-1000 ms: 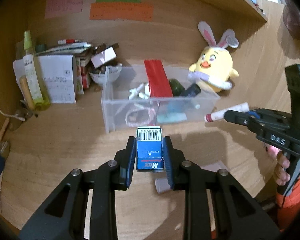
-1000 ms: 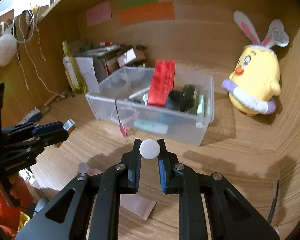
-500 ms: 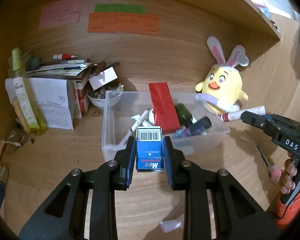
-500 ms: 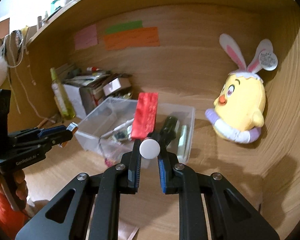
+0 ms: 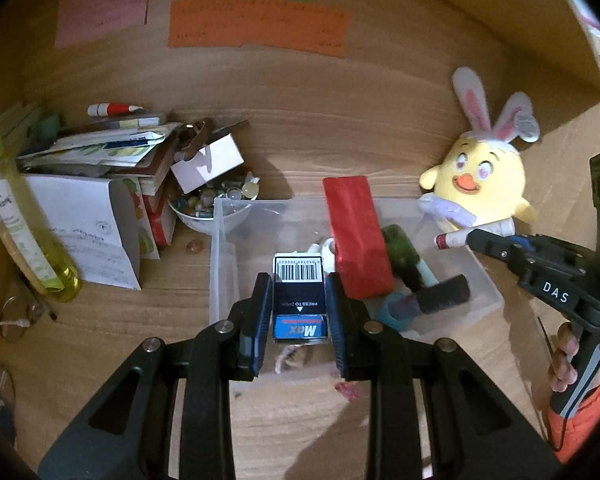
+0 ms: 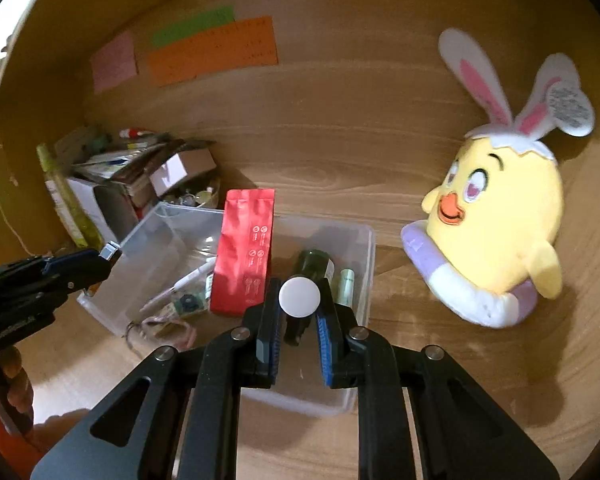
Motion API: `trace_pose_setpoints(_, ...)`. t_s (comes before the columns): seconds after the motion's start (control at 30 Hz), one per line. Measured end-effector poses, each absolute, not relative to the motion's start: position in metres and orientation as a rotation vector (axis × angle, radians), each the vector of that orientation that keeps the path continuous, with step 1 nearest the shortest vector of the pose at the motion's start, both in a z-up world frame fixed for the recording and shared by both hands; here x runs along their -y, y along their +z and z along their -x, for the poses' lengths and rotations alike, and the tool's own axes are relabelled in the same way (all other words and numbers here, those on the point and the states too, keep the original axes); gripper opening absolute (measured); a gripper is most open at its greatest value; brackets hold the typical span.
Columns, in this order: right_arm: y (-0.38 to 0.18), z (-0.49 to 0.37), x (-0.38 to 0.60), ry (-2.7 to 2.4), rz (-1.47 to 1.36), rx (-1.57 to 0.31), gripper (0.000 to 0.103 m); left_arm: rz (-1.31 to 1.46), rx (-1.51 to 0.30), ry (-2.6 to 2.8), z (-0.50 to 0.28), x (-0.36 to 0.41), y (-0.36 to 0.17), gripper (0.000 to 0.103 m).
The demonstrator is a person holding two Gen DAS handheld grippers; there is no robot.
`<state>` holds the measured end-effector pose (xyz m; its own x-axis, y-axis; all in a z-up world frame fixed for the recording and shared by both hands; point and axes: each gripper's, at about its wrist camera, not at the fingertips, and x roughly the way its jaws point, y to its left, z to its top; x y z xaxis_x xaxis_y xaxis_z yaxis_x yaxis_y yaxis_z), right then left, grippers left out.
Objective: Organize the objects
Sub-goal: 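Lower the blue Max box and white tube into the clear box, open both tools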
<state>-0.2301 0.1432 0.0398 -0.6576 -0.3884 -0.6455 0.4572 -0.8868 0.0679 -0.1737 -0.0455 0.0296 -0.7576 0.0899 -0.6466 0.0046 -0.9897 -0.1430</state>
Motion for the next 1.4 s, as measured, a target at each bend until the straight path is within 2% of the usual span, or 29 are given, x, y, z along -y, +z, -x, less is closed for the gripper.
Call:
trace_pose_setpoints(0.57, 0.009, 0.255, -0.129, -2.488, -1.062, -0.234, 0.015, 1.239, 0.227, 2.795, 0.209, 0.048, -0.006, 0.027)
trace_pose_setpoints(0.6, 0.008, 0.253, -0.13, -2.48, -1.066, -0.241, 0.017, 1.239, 0.231, 2.793, 0.208, 0.048, -0.005, 0.029)
trace_pose_setpoints(0.67, 0.009, 0.249, -0.132, -2.471, -1.07, -0.24, 0.033, 1.231, 0.245, 2.791, 0.205, 0.048, -0.003, 0.034)
trace_pose_setpoints(0.77, 0.012, 0.242, -0.139, -2.487, -1.047, -0.226, 0.047, 1.204, 0.243, 2.808, 0.198, 0.048, 0.004, 0.043)
trace_pose_setpoints(1.0, 0.028, 0.22, -0.152, -2.488, -0.987, -0.199, 0.057, 1.121, 0.22, 2.871, 0.171, 0.041, 0.024, 0.07)
trace_pose_setpoints(1.13, 0.037, 0.202, -0.159, -2.482, -0.941, -0.173, 0.066, 1.104, 0.177, 2.886, 0.152, 0.035, 0.028, 0.074)
trace_pose_setpoints(1.4, 0.033, 0.163, -0.169, -2.453, -0.902, -0.194, 0.068, 1.164, 0.064, 2.842, 0.126, 0.013, 0.006, 0.074)
